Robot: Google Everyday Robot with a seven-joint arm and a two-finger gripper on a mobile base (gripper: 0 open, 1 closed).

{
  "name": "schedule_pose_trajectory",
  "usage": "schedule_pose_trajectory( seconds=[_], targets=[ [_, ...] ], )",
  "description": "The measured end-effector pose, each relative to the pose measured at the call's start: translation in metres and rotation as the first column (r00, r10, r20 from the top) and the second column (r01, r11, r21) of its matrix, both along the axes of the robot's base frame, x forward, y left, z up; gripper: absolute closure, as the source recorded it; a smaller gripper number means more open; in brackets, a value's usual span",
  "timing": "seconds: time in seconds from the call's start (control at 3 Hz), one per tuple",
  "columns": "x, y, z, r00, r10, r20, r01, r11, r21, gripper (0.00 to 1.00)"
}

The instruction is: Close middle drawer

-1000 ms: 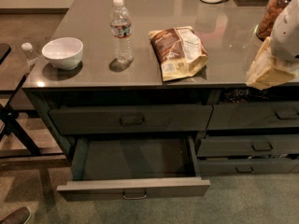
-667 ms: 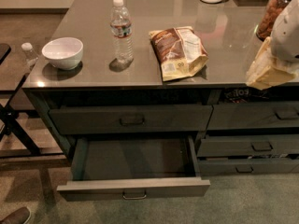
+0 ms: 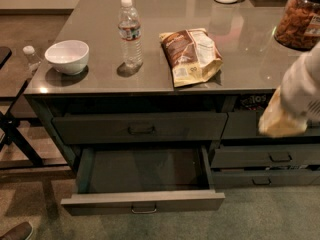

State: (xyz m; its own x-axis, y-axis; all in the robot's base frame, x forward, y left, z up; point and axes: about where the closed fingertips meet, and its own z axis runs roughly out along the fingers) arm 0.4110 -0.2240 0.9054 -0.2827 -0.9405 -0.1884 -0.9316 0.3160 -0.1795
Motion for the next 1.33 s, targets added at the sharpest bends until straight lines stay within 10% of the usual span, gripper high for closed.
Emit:
schedule_pose_trajectory(
  seconds=[0.33, 1.0, 1.33],
  targets=[
    [-0.027, -0.009, -0.083, 0.9881, -0.03, -0.151, 0.029, 1.0, -0.008, 1.0],
    [-0.032, -0.011, -0.113, 0.9789, -0.049, -0.198, 0.048, 0.999, -0.01, 1.0],
    [-0.035, -0.013, -0.158, 0.9597, -0.074, -0.271, 0.07, 0.997, -0.022, 1.0]
  ],
)
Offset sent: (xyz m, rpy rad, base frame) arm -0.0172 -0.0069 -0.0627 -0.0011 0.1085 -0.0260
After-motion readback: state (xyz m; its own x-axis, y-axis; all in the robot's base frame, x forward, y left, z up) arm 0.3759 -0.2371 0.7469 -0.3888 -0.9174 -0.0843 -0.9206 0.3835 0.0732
